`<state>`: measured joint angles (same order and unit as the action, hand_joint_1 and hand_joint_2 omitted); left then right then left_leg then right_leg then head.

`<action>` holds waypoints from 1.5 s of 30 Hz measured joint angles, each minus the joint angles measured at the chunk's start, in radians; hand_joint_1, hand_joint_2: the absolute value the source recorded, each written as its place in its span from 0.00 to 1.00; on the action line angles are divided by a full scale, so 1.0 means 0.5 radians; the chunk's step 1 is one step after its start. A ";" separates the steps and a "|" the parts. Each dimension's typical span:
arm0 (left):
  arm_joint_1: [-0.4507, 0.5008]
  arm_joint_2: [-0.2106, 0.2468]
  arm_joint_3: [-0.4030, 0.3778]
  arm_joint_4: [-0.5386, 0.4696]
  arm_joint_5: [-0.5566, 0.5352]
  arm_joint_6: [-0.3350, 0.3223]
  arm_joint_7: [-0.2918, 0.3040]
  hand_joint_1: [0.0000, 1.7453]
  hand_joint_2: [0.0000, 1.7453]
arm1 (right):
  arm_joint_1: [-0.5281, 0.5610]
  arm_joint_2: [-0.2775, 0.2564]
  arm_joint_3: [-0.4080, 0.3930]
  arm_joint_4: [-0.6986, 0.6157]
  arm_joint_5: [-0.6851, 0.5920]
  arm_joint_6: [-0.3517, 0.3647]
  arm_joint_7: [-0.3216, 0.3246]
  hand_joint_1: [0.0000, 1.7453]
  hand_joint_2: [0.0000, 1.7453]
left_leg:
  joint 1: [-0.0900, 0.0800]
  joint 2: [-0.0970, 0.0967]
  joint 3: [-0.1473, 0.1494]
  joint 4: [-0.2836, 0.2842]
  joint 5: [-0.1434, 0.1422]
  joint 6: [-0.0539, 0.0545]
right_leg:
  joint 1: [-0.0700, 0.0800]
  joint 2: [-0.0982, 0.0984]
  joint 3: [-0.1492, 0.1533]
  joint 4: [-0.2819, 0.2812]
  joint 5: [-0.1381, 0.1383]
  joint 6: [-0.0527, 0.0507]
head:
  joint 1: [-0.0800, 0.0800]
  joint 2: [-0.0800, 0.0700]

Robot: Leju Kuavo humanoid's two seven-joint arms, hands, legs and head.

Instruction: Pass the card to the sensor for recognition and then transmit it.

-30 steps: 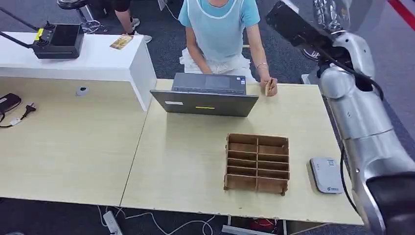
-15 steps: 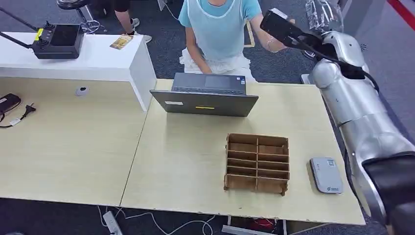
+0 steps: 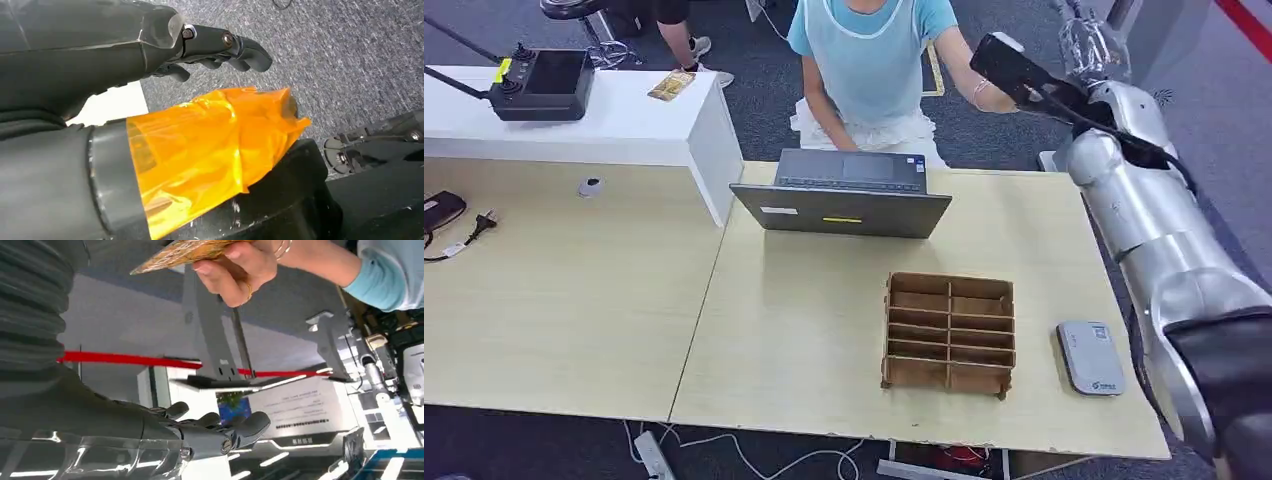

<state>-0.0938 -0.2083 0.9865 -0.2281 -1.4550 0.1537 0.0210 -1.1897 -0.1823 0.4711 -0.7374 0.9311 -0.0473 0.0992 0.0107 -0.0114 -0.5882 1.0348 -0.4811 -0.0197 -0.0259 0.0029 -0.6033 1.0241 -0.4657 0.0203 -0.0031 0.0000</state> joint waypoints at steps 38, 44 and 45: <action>-0.003 0.003 0.001 0.000 0.011 0.000 -0.008 0.00 0.00 | 0.115 0.000 -0.212 -0.234 -0.070 -0.135 -0.053 1.00 1.00 | 0.000 0.000 0.000 0.000 0.000 0.000 | 0.000 0.001 0.000 0.000 0.000 0.000 | 0.000 0.000; -0.002 -0.005 0.001 0.000 0.018 0.005 -0.010 0.00 0.00 | 0.169 0.022 -0.378 -0.301 -0.521 0.028 -0.119 1.00 1.00 | 0.000 0.000 0.000 0.000 0.000 0.000 | 0.000 0.000 0.000 0.000 0.000 0.000 | 0.000 0.000; -0.002 -0.005 0.001 0.000 0.021 0.010 -0.011 0.00 0.00 | 0.169 0.023 -0.406 -0.299 -0.572 0.085 -0.110 1.00 1.00 | 0.000 0.000 0.000 0.000 0.000 0.000 | 0.000 0.000 0.000 0.000 0.000 0.000 | 0.001 0.000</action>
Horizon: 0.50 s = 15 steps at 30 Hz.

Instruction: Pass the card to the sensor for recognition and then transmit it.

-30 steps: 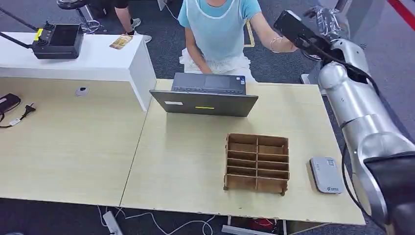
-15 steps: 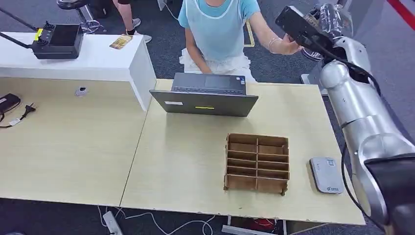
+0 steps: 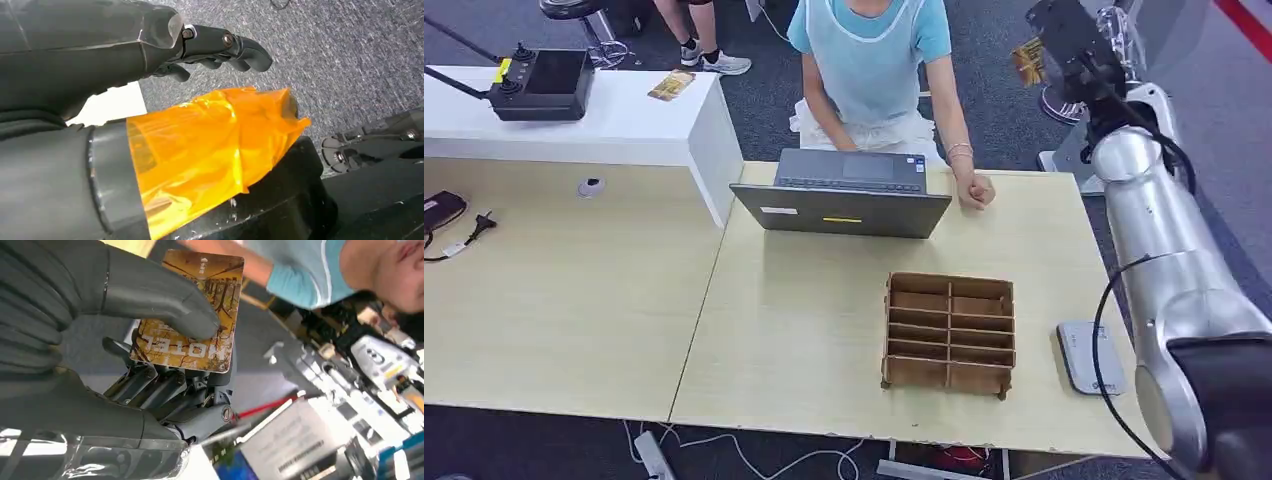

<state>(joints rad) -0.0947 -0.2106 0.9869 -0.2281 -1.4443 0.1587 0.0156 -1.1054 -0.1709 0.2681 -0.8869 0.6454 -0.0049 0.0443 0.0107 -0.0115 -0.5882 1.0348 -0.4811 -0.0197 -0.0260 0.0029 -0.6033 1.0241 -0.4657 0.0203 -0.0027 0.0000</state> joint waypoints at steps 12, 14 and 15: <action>0.018 0.001 0.000 0.000 0.035 0.005 0.000 0.00 0.00 | -0.140 -0.179 -0.174 0.322 -0.592 0.776 -0.178 1.00 1.00 | 0.000 -0.002 -0.001 0.002 0.000 0.000 | 0.000 -0.002 0.000 -0.001 0.000 0.000 | 0.000 0.000; 0.020 0.001 0.000 0.000 0.038 0.004 -0.004 0.00 0.00 | -0.140 -0.233 -0.185 0.354 -0.676 0.831 -0.218 1.00 1.00 | -0.001 -0.002 -0.001 0.002 -0.001 0.001 | 0.000 -0.002 0.000 -0.001 0.000 0.000 | 0.000 0.000; 0.021 0.001 0.001 0.000 0.040 0.004 -0.004 0.00 0.00 | -0.140 -0.251 -0.189 0.365 -0.689 0.840 -0.225 1.00 1.00 | -0.001 -0.001 -0.001 0.002 -0.001 0.001 | -0.001 -0.002 0.000 -0.001 0.000 0.000 | -0.001 0.000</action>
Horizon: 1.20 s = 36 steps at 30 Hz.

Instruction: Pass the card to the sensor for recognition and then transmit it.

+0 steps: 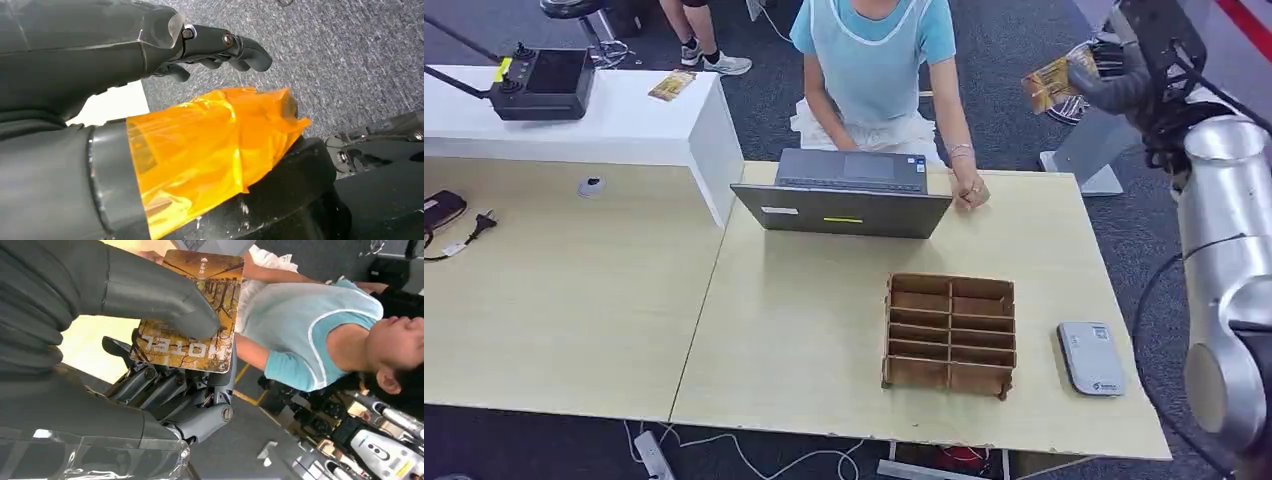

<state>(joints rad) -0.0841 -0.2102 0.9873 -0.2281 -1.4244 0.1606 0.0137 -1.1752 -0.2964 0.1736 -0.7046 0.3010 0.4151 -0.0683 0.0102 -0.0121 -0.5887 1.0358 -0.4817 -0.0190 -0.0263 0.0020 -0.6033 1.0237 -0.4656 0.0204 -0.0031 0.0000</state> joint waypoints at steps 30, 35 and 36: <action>0.024 0.014 0.020 0.000 0.064 0.044 -0.029 0.00 0.00 | 2.032 -0.683 -0.732 -1.230 -1.236 0.049 0.006 1.00 1.00 | 0.000 -0.007 0.001 -0.002 -0.009 0.011 | 0.001 -0.010 0.008 -0.006 -0.008 0.007 | 0.000 0.000; 0.022 0.015 0.020 0.000 0.041 0.043 -0.027 0.00 0.00 | 2.071 -0.638 -0.710 -1.250 -1.071 -0.018 0.031 1.00 1.00 | 0.000 -0.004 0.003 -0.002 -0.009 0.011 | 0.000 -0.007 0.008 -0.006 -0.007 0.007 | 0.000 0.000; 0.022 0.014 0.020 0.000 0.036 0.043 -0.027 0.00 0.00 | 2.075 -0.628 -0.710 -1.240 -1.053 -0.020 0.024 1.00 1.00 | 0.000 -0.004 0.003 -0.001 -0.009 0.011 | 0.000 -0.007 0.008 -0.006 -0.007 0.007 | 0.000 0.000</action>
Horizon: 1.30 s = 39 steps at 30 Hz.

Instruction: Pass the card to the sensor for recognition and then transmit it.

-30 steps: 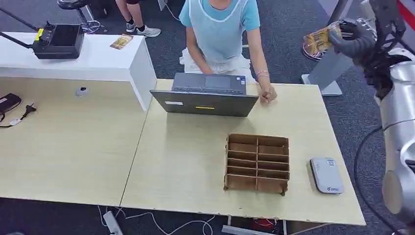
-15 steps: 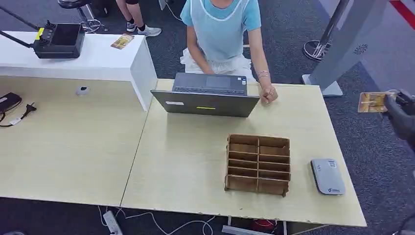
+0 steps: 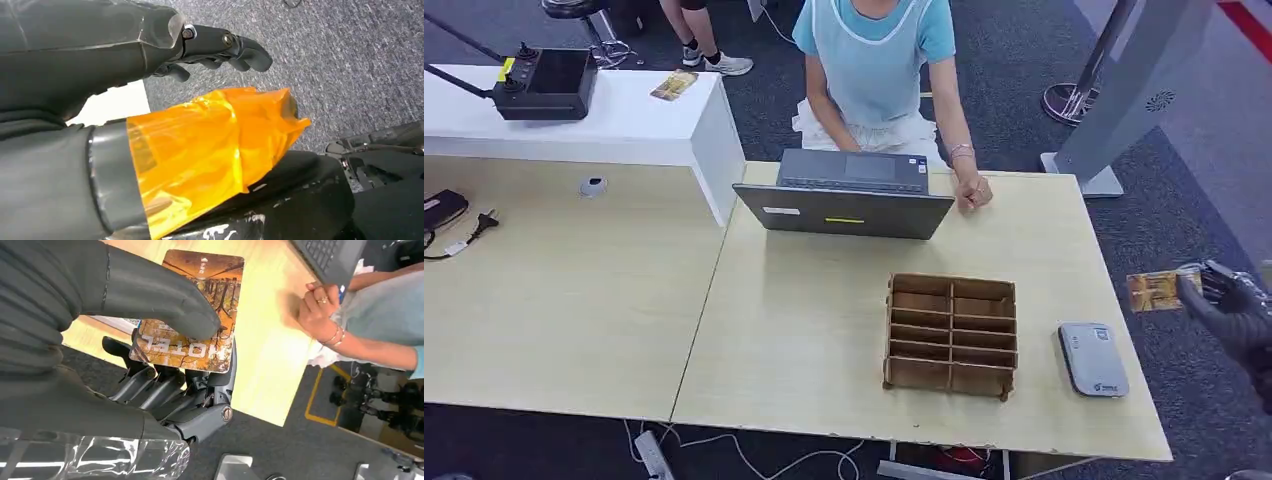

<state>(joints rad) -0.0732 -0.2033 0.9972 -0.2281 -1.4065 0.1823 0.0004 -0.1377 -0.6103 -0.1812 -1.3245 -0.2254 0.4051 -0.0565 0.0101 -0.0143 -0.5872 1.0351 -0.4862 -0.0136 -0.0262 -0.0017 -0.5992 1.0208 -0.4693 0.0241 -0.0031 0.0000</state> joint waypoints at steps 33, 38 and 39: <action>0.000 0.005 -0.008 0.000 -0.022 -0.008 0.031 0.00 0.00 | 0.160 0.257 0.031 0.358 0.123 -0.060 -0.038 1.00 1.00 | 0.000 0.001 0.000 0.000 0.000 0.000 | 0.000 0.001 0.000 0.000 0.000 0.000 | 0.000 0.000; 0.000 0.004 -0.008 0.000 -0.022 -0.008 0.042 0.00 0.00 | 0.172 0.278 0.031 0.372 0.178 -0.097 -0.038 1.00 1.00 | 0.000 0.001 0.000 0.000 0.000 0.000 | 0.000 0.001 0.000 0.000 0.000 0.000 | 0.000 0.000; 0.001 0.004 -0.008 0.000 -0.022 -0.008 0.043 0.00 0.00 | 0.172 0.282 0.031 0.373 0.203 -0.120 -0.038 1.00 1.00 | 0.000 0.002 0.000 0.000 0.000 0.000 | 0.000 0.001 0.000 0.000 0.000 0.000 | 0.000 0.000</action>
<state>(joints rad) -0.0729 -0.2014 0.9934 -0.2281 -1.4176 0.1781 0.0221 -0.0515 -0.4692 -0.1659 -1.1379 -0.1241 0.3449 -0.0755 0.0101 -0.0136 -0.5872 1.0350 -0.4864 -0.0135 -0.0262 -0.0010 -0.5993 1.0208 -0.4695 0.0240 -0.0031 0.0000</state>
